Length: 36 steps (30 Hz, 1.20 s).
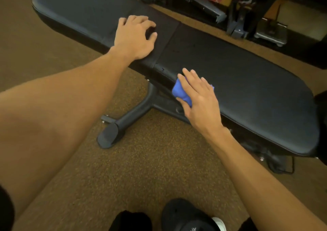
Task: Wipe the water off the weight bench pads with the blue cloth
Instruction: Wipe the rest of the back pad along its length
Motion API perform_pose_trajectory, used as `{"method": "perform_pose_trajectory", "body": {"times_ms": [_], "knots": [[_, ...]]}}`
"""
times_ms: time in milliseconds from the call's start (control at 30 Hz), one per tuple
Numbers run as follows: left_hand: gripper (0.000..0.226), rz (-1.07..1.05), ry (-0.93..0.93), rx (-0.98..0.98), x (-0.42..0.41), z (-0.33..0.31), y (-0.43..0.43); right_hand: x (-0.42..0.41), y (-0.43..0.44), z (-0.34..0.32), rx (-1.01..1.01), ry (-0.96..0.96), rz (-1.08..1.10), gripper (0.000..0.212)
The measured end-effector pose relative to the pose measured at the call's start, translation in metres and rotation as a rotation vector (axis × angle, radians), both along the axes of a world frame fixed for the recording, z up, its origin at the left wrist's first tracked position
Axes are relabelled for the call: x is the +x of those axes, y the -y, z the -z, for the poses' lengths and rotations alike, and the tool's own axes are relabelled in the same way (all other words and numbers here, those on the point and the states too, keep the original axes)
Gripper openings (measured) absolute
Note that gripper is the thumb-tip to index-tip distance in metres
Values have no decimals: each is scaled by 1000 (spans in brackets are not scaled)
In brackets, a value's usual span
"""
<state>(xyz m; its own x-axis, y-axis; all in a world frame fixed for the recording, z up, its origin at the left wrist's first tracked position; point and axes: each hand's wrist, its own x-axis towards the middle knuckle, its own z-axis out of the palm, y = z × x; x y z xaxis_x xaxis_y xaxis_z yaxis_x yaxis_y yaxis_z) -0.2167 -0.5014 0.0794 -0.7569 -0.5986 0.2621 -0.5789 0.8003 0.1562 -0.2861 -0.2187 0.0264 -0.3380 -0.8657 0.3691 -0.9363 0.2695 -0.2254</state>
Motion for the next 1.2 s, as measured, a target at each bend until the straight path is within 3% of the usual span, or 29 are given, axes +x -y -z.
{"method": "perform_pose_trajectory", "body": {"times_ms": [167, 433, 667, 933, 1200], "knots": [[55, -36, -25, -1, -2, 6, -3, 13, 61, -3, -30, -59, -22, 71], [54, -51, -14, 5, -4, 0, 4, -1, -6, 3, 1, -57, 20, 72], [51, -72, -92, -36, -5, 11, -3, 19, 74, -6, -38, -63, -16, 68], [52, -76, -95, -38, -9, 14, -2, 4, 14, -3, -3, 19, 38, 74], [60, -91, -63, -63, -11, 13, -3, 17, 81, -12, -12, 16, 9, 68]]}}
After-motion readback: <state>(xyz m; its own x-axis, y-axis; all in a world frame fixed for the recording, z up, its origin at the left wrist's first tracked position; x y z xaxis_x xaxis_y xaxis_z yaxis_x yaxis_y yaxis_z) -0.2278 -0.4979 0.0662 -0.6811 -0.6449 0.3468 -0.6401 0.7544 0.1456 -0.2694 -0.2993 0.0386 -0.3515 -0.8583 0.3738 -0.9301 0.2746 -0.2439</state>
